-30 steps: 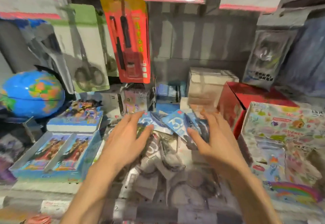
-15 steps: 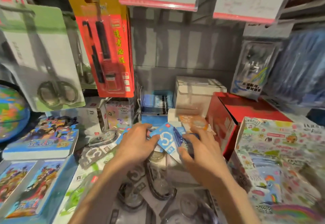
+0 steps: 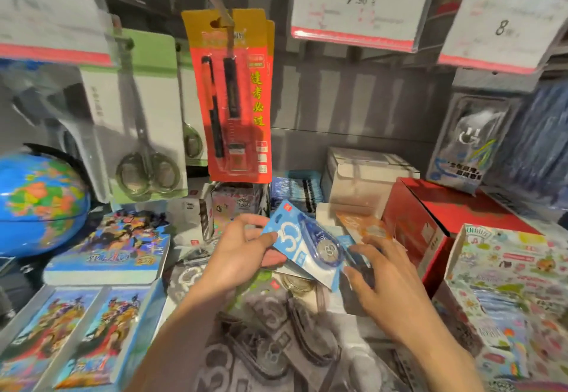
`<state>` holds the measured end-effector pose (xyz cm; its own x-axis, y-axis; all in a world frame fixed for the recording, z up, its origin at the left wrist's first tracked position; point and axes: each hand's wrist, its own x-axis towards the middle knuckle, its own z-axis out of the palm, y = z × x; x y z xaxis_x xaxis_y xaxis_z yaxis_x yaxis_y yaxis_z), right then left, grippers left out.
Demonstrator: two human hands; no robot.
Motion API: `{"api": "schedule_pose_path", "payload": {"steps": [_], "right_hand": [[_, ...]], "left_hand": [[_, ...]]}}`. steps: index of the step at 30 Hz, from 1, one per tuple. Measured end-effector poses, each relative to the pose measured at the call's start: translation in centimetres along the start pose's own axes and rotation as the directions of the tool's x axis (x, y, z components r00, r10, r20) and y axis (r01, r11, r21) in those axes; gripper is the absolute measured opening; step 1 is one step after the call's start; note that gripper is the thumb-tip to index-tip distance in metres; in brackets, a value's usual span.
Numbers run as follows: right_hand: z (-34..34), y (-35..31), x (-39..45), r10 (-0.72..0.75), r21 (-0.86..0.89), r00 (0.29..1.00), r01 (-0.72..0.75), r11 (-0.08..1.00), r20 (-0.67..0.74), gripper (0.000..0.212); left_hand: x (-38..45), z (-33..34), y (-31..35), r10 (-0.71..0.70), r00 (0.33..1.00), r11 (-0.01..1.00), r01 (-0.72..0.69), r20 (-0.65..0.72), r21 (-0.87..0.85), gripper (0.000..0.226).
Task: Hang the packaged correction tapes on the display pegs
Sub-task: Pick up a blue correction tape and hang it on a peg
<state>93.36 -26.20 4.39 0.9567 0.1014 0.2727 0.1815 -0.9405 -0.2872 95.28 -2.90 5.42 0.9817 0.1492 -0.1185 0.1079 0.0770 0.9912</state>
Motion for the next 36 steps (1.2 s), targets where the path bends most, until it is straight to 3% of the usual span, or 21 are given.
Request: {"api": "schedule_pose_path", "payload": {"steps": [6, 13, 19, 29, 36], "right_hand": [[0.4, -2.5, 0.1, -0.038, 0.054, 0.998, 0.041, 0.998, -0.042, 0.042], [-0.9, -7.2, 0.0, -0.212, 0.254, 0.976, 0.196, 0.947, 0.039, 0.073], [-2.2, -6.5, -0.8, -0.277, 0.301, 0.960, 0.275, 0.913, -0.037, 0.065], [-10.4, 2.2, -3.5, -0.296, 0.253, 0.901, 0.381, 0.889, -0.317, 0.056], [-17.3, 12.8, -4.5, -0.228, 0.306, 0.892, 0.359, 0.882, -0.391, 0.055]], "left_hand": [[-1.8, -4.4, 0.9, 0.057, 0.991, 0.989, -0.072, -0.121, -0.126, 0.016], [-3.4, -6.6, 0.6, 0.027, 0.993, 0.968, -0.054, -0.113, -0.247, 0.021], [-5.8, -4.7, 1.5, 0.096, 0.993, 0.960, -0.112, -0.075, -0.256, 0.020], [-9.4, 7.3, 5.8, 0.371, 0.924, 0.907, -0.383, -0.097, -0.175, 0.015], [-11.4, 19.7, 8.8, 0.497, 0.868, 0.863, -0.495, -0.007, -0.102, 0.011]]}}
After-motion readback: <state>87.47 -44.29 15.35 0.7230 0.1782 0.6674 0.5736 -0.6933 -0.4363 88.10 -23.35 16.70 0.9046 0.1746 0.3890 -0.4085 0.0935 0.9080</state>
